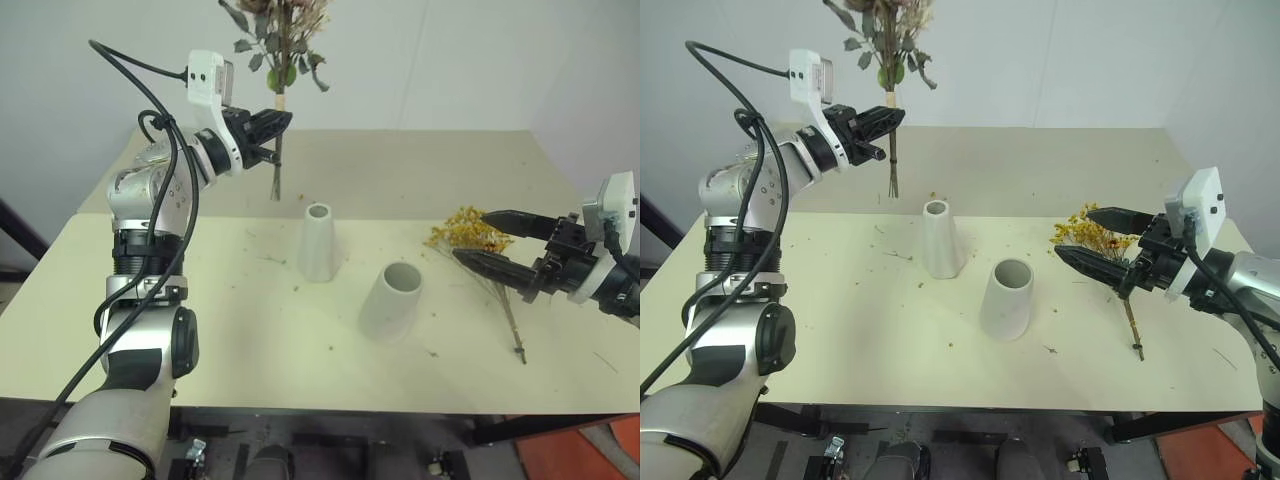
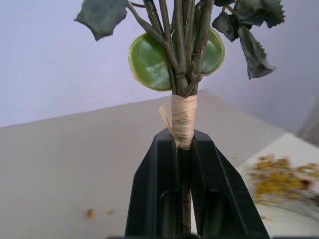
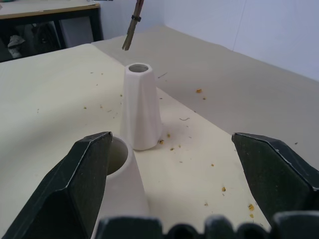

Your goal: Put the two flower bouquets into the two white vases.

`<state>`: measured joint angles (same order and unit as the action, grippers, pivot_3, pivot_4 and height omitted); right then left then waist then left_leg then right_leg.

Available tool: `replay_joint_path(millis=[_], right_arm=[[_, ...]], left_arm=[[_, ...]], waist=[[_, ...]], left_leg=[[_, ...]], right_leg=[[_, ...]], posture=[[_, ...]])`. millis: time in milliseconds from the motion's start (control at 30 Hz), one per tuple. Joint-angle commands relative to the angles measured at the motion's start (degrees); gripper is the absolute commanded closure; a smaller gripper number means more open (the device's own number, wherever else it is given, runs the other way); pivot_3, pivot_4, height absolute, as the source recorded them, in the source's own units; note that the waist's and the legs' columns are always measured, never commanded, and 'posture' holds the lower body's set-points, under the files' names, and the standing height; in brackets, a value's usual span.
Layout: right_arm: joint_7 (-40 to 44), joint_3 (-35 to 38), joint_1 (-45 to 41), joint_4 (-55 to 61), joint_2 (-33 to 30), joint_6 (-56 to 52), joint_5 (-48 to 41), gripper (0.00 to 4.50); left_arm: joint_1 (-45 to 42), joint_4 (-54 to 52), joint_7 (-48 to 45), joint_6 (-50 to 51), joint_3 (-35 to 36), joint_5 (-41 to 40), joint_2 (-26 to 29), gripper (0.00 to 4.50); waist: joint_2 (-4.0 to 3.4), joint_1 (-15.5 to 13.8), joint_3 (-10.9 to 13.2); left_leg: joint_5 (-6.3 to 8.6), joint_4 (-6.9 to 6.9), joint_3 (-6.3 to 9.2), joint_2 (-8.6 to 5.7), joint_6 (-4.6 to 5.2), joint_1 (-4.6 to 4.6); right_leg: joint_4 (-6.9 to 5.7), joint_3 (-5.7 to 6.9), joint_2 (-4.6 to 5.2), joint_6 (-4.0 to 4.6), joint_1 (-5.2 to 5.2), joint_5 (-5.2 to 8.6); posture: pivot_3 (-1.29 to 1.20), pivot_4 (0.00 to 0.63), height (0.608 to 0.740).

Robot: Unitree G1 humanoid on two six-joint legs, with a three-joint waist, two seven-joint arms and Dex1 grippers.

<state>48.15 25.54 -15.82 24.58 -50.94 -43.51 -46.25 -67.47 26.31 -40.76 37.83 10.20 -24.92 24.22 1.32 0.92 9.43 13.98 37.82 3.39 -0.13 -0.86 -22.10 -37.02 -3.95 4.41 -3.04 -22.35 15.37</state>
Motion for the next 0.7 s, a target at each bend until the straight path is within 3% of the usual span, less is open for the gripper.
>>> replay_joint_path(millis=[33,433,700], right_arm=[[-0.64,2.09,0.06,2.06,0.21,1.98,-0.99,0.00],[-1.10,2.70,1.15,2.79,0.34,2.68,-1.40,0.00],[-1.66,3.26,1.85,3.66,0.52,2.58,-1.73,0.00]], left_arm=[[-2.07,-0.28,-5.58,-2.58,0.59,-2.50,0.14,4.43],[-3.37,4.31,-13.26,-9.42,2.06,-5.55,-2.95,4.43],[-2.97,7.16,-15.86,-13.82,-0.36,-3.38,-4.93,4.43]], waist=[[0.00,0.02,0.00],[0.01,-0.05,0.00],[0.01,-0.05,0.00]], left_leg=[[0.00,0.00,0.00,0.01,0.00,0.01],[0.00,0.00,0.00,0.00,0.00,-0.01],[0.00,0.01,0.00,0.01,0.00,0.01]], right_leg=[[0.00,0.00,0.00,0.00,0.00,0.00],[0.01,0.00,-0.01,0.00,0.00,0.00],[0.00,0.00,-0.01,0.00,0.02,0.00]], posture=[[0.00,0.150,0.740],[0.00,0.150,0.740],[0.00,0.150,0.740]])
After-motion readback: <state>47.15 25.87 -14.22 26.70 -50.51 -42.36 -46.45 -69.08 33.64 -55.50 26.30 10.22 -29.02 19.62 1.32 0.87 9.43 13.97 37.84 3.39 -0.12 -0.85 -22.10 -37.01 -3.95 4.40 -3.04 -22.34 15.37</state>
